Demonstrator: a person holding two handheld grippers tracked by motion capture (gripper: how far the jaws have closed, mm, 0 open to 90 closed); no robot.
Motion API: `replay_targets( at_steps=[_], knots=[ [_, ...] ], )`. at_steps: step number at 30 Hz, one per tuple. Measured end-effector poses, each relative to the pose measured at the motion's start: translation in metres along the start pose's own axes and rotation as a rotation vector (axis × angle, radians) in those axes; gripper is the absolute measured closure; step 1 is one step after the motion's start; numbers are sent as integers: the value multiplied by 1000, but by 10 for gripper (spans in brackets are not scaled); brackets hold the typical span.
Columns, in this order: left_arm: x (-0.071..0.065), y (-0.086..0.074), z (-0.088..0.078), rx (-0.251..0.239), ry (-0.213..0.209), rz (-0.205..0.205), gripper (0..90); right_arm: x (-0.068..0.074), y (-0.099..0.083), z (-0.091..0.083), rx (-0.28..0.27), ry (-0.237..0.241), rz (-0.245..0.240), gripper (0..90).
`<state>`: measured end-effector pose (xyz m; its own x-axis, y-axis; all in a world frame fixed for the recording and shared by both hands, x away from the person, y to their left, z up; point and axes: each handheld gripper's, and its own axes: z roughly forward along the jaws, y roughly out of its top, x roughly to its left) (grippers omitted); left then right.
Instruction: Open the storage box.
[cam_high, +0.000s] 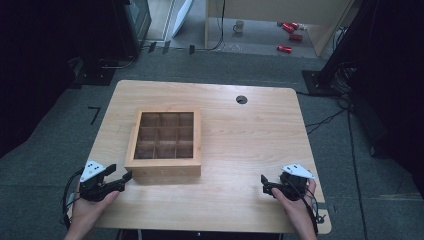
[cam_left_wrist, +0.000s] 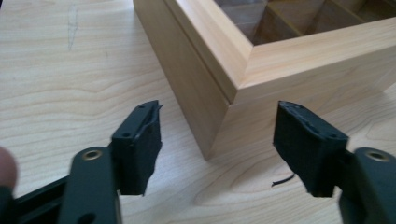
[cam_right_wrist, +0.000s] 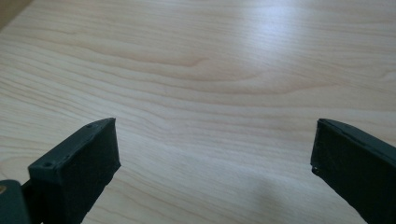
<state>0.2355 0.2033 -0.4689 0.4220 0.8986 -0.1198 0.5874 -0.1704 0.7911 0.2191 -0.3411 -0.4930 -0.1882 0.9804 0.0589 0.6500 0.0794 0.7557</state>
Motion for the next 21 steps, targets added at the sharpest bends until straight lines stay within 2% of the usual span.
replay_targets(
  at_steps=[9,13,15,16,21],
  knots=[
    [-3,2,5,6,-25,1,478,19,17,-1,-39,42,-11,39],
    [-3,3,9,12,-55,6,514,38,28,2,-47,74,-40,44],
    [-3,3,9,12,-62,7,524,41,29,3,-49,80,-44,45],
    [-3,3,10,10,-71,10,527,50,33,5,-51,106,-55,46],
    [-3,3,11,8,-73,12,523,67,40,10,-57,134,-80,46]
  ],
)
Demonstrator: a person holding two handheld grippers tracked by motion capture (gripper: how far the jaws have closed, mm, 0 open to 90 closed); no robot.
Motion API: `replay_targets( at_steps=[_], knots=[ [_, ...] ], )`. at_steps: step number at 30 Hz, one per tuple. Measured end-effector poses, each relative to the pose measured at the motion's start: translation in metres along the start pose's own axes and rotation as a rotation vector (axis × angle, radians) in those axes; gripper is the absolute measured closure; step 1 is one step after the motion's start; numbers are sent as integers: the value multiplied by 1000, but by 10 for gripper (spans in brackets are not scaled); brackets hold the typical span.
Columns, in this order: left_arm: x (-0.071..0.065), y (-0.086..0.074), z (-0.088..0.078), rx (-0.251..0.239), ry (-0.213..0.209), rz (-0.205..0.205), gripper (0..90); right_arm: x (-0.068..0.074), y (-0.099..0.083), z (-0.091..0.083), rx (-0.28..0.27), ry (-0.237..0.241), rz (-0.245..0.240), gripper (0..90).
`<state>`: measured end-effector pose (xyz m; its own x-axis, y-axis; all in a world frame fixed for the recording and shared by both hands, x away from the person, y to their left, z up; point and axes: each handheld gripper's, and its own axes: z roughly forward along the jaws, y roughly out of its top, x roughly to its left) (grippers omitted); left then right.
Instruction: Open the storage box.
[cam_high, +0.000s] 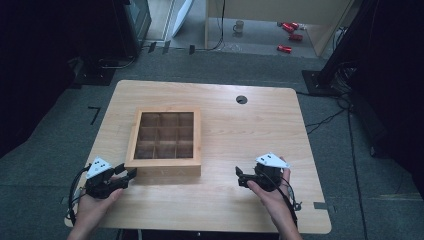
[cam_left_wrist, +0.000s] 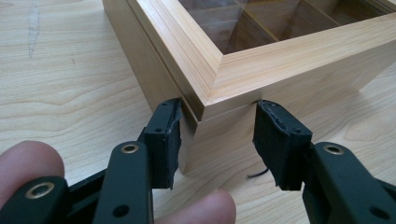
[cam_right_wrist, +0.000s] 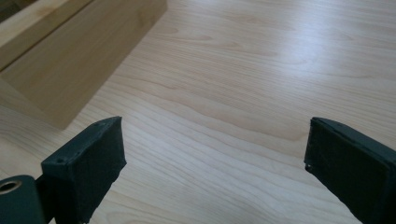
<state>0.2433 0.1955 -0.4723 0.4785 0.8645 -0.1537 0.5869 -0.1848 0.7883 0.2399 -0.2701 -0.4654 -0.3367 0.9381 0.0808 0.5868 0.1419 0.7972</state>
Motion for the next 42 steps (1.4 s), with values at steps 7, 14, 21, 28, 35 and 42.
replay_targets(
  at_steps=[7,14,21,28,35,42],
  knots=[
    [0,0,0,-1,-2,0,529,22,9,10,-9,44,-22,48],
    [1,0,0,-3,-4,2,528,40,19,18,-13,77,-39,54],
    [0,0,-1,-3,1,11,534,59,30,25,-23,118,-59,55],
    [2,0,-2,-12,-4,14,546,79,35,34,-23,163,-77,55],
    [1,1,-3,-13,-3,16,547,87,39,39,-26,191,-89,57],
    [3,6,-12,-70,-29,-11,563,97,41,41,-27,222,-113,57]
  ],
)
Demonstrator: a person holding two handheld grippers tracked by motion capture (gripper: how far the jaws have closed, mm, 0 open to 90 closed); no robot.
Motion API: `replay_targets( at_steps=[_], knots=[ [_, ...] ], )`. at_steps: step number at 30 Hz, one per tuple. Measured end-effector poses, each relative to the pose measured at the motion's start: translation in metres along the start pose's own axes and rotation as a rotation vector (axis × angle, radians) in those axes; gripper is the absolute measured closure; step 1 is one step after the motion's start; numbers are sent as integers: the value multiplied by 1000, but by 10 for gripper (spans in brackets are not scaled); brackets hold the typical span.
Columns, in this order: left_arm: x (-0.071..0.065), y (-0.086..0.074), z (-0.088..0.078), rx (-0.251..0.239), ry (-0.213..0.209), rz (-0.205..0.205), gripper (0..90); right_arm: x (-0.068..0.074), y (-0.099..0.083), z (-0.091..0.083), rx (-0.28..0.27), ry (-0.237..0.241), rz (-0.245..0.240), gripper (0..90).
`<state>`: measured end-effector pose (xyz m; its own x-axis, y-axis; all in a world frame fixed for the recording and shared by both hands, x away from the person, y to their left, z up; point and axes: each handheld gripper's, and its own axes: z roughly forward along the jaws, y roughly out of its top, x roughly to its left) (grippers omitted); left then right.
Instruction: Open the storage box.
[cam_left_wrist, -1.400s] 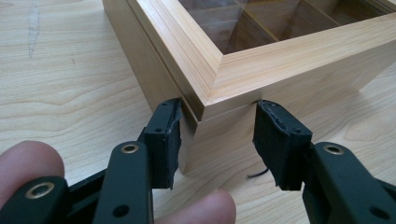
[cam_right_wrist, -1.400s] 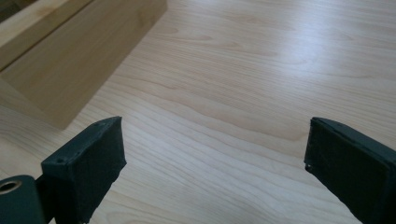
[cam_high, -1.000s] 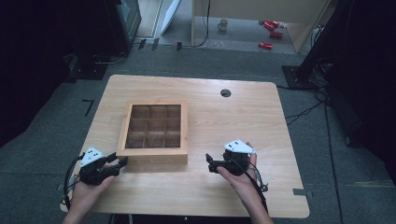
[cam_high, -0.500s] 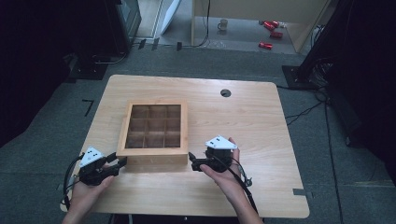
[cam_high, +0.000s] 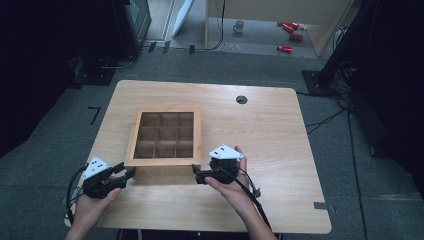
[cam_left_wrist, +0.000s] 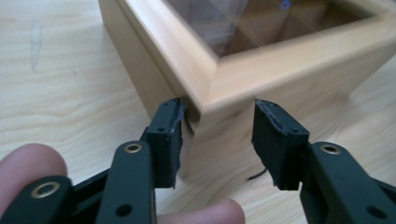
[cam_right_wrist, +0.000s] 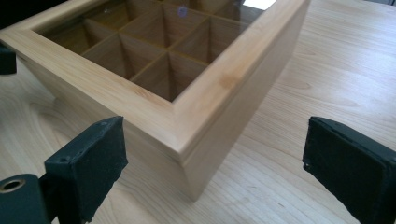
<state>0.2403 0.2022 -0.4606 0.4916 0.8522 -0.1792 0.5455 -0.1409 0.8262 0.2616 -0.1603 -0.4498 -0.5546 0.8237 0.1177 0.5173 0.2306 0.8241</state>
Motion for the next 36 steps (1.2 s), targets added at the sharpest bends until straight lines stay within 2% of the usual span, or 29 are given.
replay_targets(
  at_steps=[1,3,5,7,10,14,17,19,22,23,31,33,36],
  knots=[
    [2,4,-5,-25,-21,-23,573,1,0,1,-1,2,-5,57],
    [2,7,-7,-39,-23,-30,574,3,0,1,1,8,-7,56],
    [2,7,-7,-16,3,6,554,5,1,3,5,14,-11,57],
    [2,2,-4,16,3,28,513,6,1,3,3,16,-10,57],
    [2,-4,-1,43,-2,40,452,6,1,2,4,14,-11,57],
    [-2,-6,6,75,21,74,414,4,0,4,12,9,-8,57],
    [-3,-6,10,92,28,76,423,4,0,5,11,11,-4,57],
    [-3,-7,14,107,27,78,462,6,-1,7,15,17,-3,57],
    [-2,-7,15,108,37,71,504,8,-3,10,28,19,-8,57],
    [-1,-7,15,104,31,60,515,8,-3,10,31,19,-9,57],
    [2,-7,11,99,18,58,577,12,-3,15,33,33,-13,57],
    [4,-6,8,81,4,45,582,15,-3,17,33,45,-21,57],
    [4,-5,8,82,3,42,599,17,-4,19,31,58,-16,57]
  ],
)
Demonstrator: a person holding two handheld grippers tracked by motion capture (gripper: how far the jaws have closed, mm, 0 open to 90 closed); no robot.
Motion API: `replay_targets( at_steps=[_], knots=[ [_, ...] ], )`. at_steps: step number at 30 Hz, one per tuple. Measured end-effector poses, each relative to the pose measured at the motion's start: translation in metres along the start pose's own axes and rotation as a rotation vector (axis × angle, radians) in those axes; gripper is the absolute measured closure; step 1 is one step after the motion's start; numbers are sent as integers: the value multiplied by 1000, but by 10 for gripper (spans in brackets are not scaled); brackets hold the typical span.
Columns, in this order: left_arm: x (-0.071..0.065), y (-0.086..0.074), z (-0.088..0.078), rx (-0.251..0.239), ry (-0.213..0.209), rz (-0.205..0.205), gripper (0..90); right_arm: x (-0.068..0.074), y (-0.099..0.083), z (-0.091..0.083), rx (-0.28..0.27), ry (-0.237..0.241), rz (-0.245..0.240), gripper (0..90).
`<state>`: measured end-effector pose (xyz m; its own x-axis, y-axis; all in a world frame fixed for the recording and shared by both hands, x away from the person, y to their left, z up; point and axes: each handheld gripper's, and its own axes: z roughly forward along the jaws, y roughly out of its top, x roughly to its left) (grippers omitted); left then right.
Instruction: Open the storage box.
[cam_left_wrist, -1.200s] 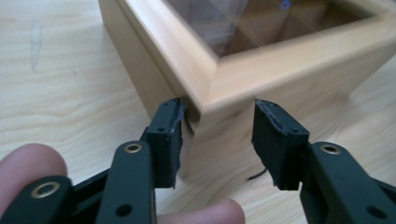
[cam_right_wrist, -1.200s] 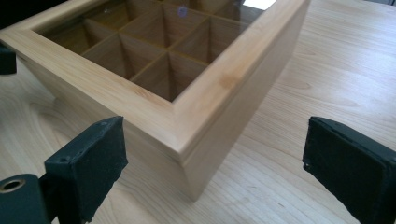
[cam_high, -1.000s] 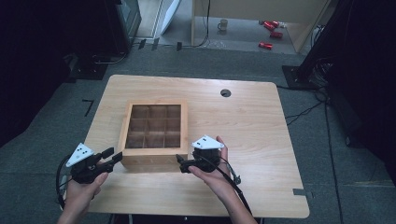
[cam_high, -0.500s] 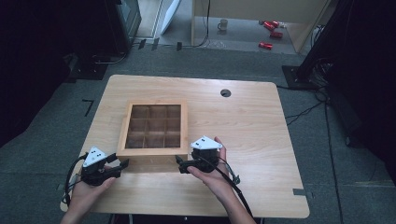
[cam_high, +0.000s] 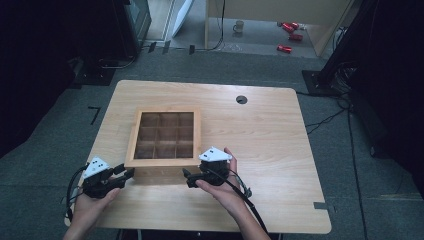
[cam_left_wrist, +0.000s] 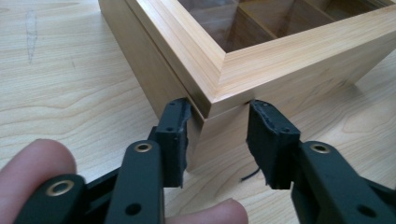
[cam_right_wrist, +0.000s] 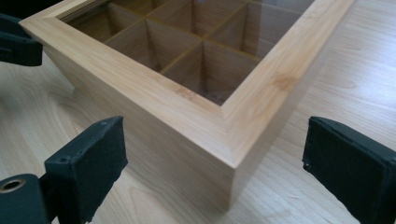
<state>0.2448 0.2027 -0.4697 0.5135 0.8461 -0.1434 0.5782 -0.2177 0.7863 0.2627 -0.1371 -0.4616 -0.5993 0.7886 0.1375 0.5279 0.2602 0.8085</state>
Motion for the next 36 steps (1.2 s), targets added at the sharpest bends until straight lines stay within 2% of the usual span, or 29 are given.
replay_targets(
  at_steps=[8,15,22,25,28,36],
  knots=[
    [0,0,-1,-4,3,-5,618,2,-2,4,0,21,-2,57],
    [-1,3,-4,-27,8,3,632,1,-5,7,4,-11,-18,77],
    [-3,4,-4,-28,15,16,624,1,-7,9,-32,-42,-15,210],
    [-3,5,-4,-33,14,15,624,1,-7,9,-39,-39,-15,228],
    [-3,7,-4,-37,12,16,620,4,-7,8,-59,-45,-37,289],
    [-3,8,-4,-40,15,17,616,3,-9,7,-77,-52,-45,331]
  ],
)
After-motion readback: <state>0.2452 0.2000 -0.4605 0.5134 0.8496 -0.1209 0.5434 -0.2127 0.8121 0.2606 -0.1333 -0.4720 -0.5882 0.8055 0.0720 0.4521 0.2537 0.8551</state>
